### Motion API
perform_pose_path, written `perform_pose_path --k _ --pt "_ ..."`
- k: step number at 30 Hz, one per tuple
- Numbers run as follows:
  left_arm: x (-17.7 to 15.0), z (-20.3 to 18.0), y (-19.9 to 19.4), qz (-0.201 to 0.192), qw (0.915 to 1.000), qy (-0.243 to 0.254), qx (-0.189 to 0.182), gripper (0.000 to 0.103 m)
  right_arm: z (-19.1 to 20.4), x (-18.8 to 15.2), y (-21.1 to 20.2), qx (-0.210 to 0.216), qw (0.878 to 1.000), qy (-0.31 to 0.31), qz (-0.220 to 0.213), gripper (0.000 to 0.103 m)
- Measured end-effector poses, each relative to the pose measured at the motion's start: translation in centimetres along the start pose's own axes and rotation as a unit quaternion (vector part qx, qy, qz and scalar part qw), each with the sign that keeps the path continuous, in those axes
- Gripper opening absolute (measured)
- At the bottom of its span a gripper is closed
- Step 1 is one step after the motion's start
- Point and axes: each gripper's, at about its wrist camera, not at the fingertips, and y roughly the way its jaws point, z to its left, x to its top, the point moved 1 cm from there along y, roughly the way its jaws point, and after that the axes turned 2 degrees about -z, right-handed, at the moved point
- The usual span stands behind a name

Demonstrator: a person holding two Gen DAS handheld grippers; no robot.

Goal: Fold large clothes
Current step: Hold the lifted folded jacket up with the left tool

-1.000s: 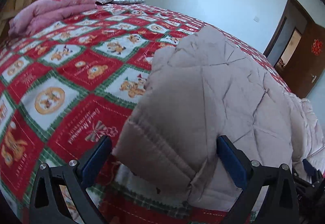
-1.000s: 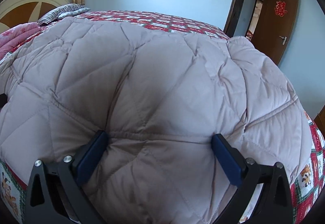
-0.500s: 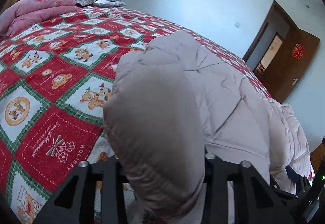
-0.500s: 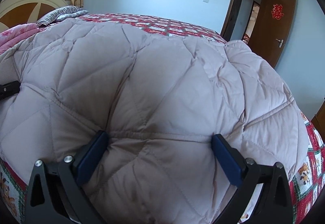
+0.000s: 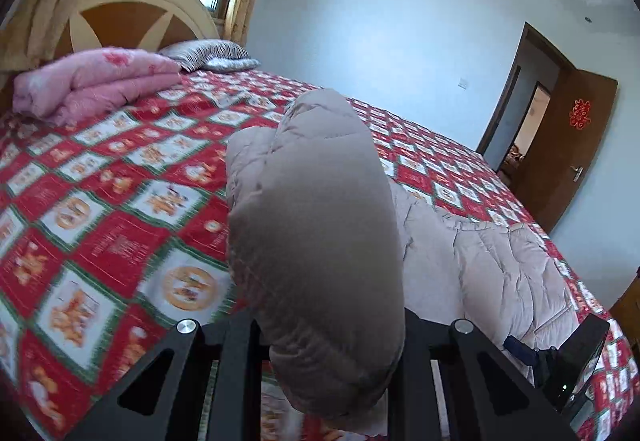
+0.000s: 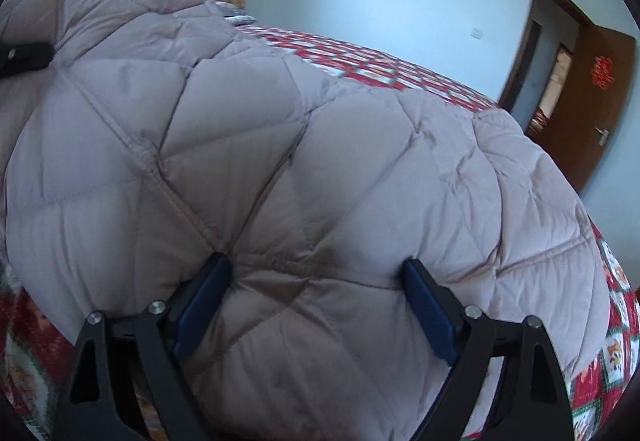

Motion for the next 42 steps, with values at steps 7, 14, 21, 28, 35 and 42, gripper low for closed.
perform_pose_path --k 7,14,21,28,35,42 --pt "4.8 -4.1 -3.1 -0.050 0.9935 0.102 0.012 0.020 -1.1 1.1 -5.2 0.062 0.997 -0.011 -0.041 0.097" --pt "5.3 -16.1 -1.2 -0.067 0.9731 0.203 -0.086 0.020 -11.5 -1.8 -7.4 -0.051 0.991 0.107 -0.055 0.103" --pt "-0.6 -26.2 4.5 -0.029 0.9388 0.325 -0.109 0.020 -16.5 -4.7 -6.9 -0.095 0.979 0.178 -0.024 0.103" --pt "-7.4 -29.7 4.8 -0.001 0.9083 0.380 -0.175 0.020 -20.3 -7.6 -7.1 -0.126 0.968 0.217 -0.008 0.103" --pt "-9.3 -29.7 4.9 -0.020 0.8906 0.419 -0.177 0.029 -22.3 -9.6 -4.8 -0.124 0.957 0.261 0.025 0.103" --pt "-9.7 -29.9 6.3 -0.009 0.8942 0.410 -0.180 0.033 -22.2 -9.4 -4.4 -0.133 0.958 0.251 0.043 0.103"
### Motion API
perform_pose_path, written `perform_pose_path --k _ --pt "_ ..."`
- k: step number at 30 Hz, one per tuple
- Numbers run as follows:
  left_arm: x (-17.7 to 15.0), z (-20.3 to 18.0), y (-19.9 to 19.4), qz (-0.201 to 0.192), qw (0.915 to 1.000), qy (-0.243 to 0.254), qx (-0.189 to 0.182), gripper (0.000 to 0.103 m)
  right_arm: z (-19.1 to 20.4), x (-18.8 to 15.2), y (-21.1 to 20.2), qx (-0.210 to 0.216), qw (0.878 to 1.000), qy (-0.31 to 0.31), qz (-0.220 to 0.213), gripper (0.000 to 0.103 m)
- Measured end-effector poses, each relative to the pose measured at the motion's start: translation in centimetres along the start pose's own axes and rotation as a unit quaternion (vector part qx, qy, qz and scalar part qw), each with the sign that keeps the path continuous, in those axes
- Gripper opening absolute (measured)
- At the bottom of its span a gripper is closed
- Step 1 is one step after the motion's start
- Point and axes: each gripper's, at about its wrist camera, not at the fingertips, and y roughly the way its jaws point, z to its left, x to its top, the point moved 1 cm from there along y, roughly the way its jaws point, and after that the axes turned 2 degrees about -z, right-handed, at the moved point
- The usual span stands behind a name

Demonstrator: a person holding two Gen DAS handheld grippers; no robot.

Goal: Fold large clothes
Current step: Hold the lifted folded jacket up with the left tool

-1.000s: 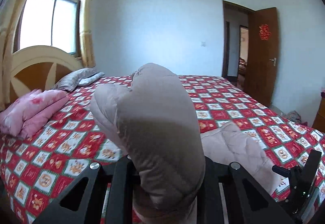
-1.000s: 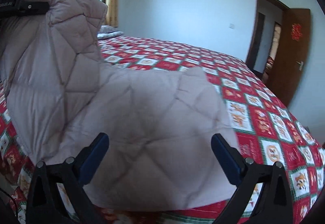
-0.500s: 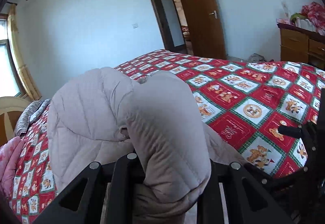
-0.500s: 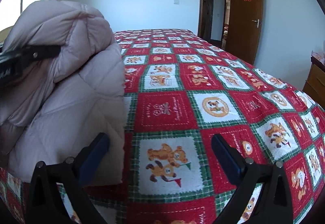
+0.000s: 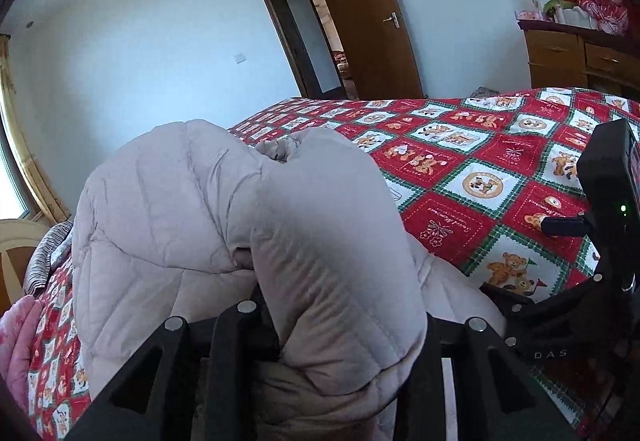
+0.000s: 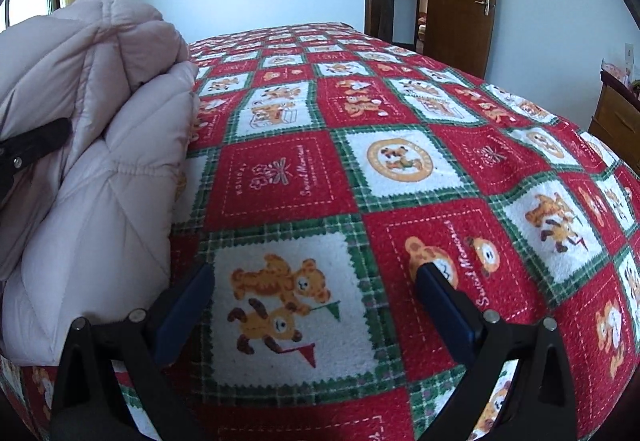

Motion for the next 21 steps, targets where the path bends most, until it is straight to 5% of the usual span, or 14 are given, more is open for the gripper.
perform_pose_path --k 18,21 --pt "-0.21 0.27 -0.18 0.005 1.0000 -0.008 0.000 0.033 0.42 -0.15 0.47 -0.015 1.000 -0.015 0.008 0.103" --pt "0.11 -0.05 -0.60 0.007 0.9999 -0.015 0.003 0.042 0.37 -0.19 0.47 -0.014 1.000 -0.014 0.006 0.103"
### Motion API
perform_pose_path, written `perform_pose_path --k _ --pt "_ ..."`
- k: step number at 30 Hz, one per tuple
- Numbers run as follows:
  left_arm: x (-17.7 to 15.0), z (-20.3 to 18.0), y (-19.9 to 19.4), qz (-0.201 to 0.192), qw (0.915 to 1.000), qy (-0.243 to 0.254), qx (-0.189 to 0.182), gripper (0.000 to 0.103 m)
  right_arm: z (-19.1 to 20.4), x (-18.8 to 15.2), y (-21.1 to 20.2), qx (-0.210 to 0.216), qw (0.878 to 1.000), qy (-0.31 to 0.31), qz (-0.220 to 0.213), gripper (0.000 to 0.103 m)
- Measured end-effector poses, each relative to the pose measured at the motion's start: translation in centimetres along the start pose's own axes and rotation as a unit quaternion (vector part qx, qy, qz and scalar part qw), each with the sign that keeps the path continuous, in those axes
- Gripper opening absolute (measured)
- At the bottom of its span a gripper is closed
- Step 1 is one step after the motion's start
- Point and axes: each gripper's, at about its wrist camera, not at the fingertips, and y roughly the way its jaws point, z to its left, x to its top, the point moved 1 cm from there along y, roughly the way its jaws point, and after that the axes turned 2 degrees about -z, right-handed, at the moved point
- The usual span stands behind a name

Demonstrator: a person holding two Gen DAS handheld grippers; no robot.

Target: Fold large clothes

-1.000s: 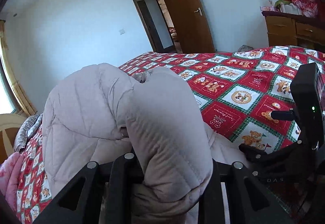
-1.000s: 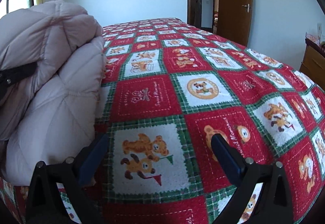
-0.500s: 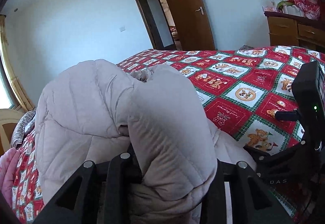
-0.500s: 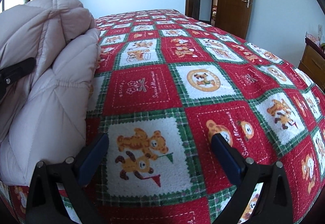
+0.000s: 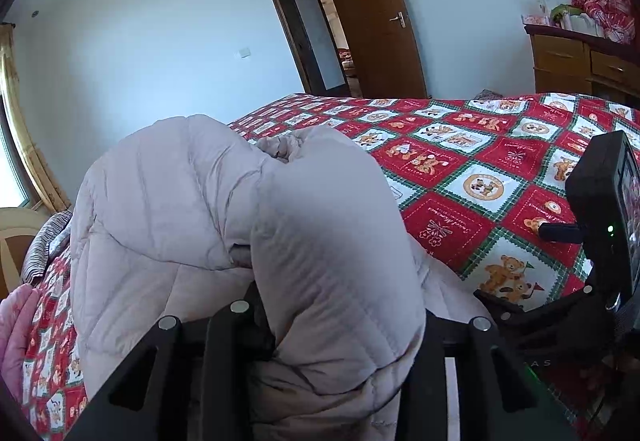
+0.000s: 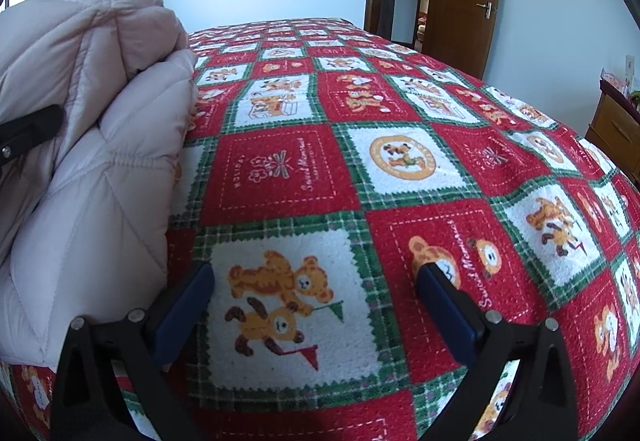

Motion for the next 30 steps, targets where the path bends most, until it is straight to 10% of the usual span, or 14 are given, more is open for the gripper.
perform_pose_path --k 7,12,16,23,30 --pt "-0.1 -1.6 -4.9 -0.035 0.9988 0.012 0.032 0.092 0.0 0.0 0.0 0.001 1.000 0.000 -0.001 0.103" --pt "-0.6 0.5 -10.3 -0.094 0.9941 -0.030 0.045 0.093 0.0 -0.1 0.0 0.001 1.000 0.001 -0.002 0.103" --pt "-0.7 6.6 -11.4 -0.115 0.9803 -0.101 0.125 0.097 0.0 -0.1 0.0 0.001 1.000 0.001 -0.002 0.103" --pt "-0.8 18.1 -1.5 -0.007 0.9491 -0.178 0.260 0.097 0.1 0.0 0.1 0.002 1.000 0.000 0.000 0.103" --pt "1.1 13.3 4.1 0.024 0.9706 -0.090 0.222 0.098 -2.1 0.9 -1.1 0.023 0.999 0.041 -0.005 0.102"
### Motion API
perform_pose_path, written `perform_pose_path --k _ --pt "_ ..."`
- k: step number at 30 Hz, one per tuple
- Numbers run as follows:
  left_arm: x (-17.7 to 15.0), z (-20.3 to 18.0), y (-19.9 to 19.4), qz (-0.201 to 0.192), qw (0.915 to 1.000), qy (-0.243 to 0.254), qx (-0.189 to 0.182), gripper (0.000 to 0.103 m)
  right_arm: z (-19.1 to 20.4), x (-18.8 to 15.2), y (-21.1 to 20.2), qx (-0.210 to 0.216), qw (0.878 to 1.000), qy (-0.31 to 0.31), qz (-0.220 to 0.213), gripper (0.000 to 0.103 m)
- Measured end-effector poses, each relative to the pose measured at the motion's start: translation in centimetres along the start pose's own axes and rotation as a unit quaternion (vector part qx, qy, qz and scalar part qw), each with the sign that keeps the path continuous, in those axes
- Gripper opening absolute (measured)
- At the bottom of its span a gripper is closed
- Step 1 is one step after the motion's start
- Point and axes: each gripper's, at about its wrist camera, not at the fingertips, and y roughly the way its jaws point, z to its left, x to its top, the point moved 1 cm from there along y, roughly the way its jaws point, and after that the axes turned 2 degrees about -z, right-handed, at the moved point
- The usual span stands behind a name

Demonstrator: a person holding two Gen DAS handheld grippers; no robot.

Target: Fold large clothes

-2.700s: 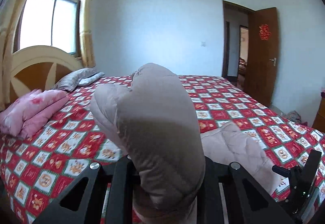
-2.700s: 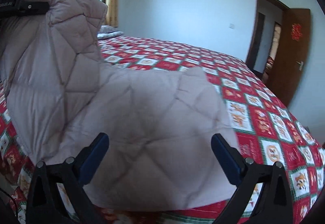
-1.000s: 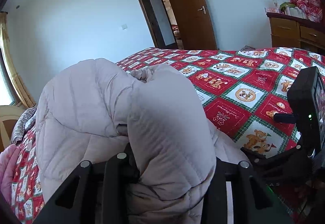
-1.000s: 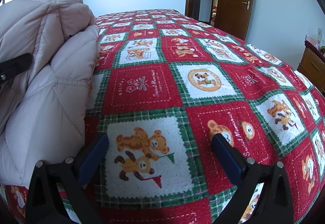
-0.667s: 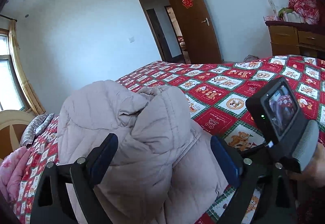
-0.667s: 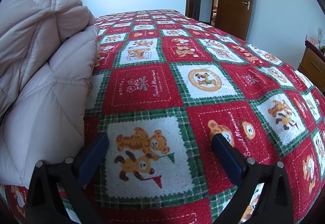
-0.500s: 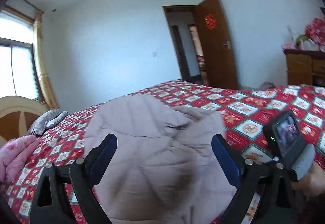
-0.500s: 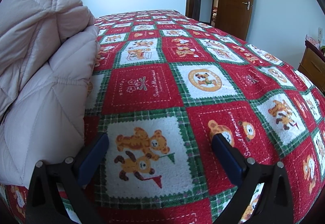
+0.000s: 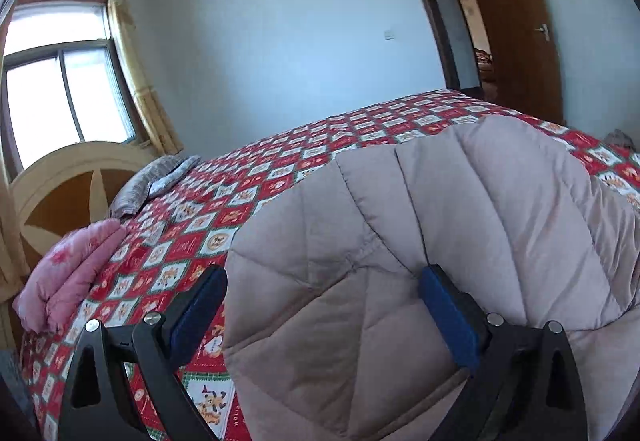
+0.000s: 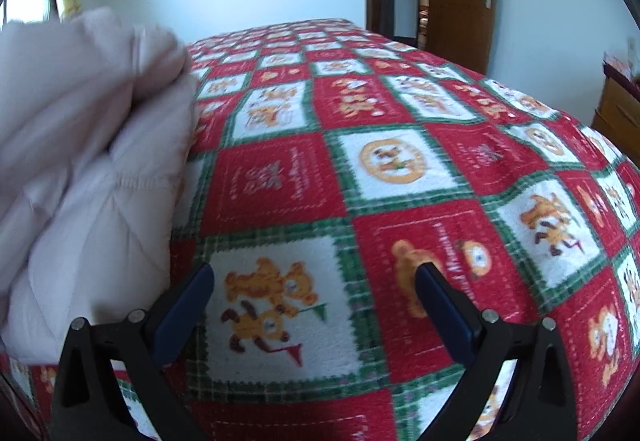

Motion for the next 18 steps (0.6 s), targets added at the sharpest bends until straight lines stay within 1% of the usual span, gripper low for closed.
perform_pose_path --k 2,4,6,8,10,12,15,16,17,18 --pt "0.1 -2.0 -0.3 -0.010 0.9997 0.023 -0.001 0.098 -0.8 1.0 -0.7 -0.001 1.000 0.015 -0.010 0.098" --pt "0.0 -3.2 0.0 -0.006 0.9995 0.029 -0.006 0.098 -1.1 2.3 -1.4 -0.008 1.000 0.016 -0.022 0.093" --pt "0.0 -3.6 0.8 0.008 0.9994 0.027 -0.017 0.098 -1.2 3.8 -2.2 -0.010 0.999 0.016 -0.034 0.088" --pt "-0.3 -3.6 1.6 0.023 0.9991 0.018 -0.030 0.098 -1.2 5.5 -3.6 -0.011 0.998 0.025 -0.059 0.088" --pt "-0.6 -3.5 2.3 0.029 0.9987 0.004 -0.042 0.098 -0.9 7.3 -4.8 -0.006 0.996 0.033 -0.084 0.089" --pt "-0.9 -3.4 2.6 0.032 0.9982 -0.007 -0.051 0.098 0.6 9.3 -5.4 0.012 0.995 0.027 -0.093 0.089" --pt "-1.2 -3.6 3.2 0.038 0.9973 -0.018 -0.060 0.099 4.5 11.5 -5.4 0.037 0.994 -0.005 -0.107 0.088" --pt "-1.2 -3.7 3.3 0.041 0.9970 -0.019 -0.063 0.099 6.1 12.2 -4.9 0.051 0.993 -0.014 -0.104 0.086" --pt "-1.2 -3.7 3.4 0.043 0.9969 -0.019 -0.063 0.099 7.5 12.8 -4.1 0.060 0.993 -0.020 -0.096 0.078" --pt "-1.1 -3.8 3.4 0.044 0.9970 -0.017 -0.062 0.099 8.6 13.2 -3.2 0.071 0.994 -0.025 -0.084 0.076"
